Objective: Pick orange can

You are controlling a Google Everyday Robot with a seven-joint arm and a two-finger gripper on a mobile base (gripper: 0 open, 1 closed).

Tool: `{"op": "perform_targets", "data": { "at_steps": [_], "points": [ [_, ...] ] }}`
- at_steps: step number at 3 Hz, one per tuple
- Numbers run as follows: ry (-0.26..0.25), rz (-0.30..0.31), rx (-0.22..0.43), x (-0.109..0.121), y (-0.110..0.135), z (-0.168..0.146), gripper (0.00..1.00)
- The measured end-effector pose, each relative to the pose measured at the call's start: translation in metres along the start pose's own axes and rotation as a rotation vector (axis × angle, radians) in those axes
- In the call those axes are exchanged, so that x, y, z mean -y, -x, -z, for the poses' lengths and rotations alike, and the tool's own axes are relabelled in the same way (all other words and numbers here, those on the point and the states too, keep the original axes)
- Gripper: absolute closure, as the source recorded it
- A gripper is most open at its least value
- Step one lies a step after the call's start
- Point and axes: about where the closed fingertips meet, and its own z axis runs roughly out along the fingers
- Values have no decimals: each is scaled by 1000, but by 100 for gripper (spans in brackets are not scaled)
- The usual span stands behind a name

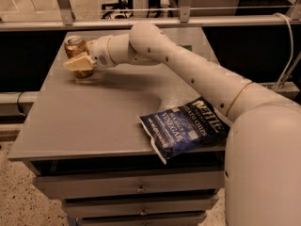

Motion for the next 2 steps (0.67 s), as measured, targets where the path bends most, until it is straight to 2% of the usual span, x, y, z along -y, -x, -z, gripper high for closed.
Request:
{"op": "perform_targets", "data": {
  "at_steps": [1,2],
  "points": [
    [-8,0,20,1,2,8,68],
    [-6,18,80,1,23,24,92]
  ]
}}
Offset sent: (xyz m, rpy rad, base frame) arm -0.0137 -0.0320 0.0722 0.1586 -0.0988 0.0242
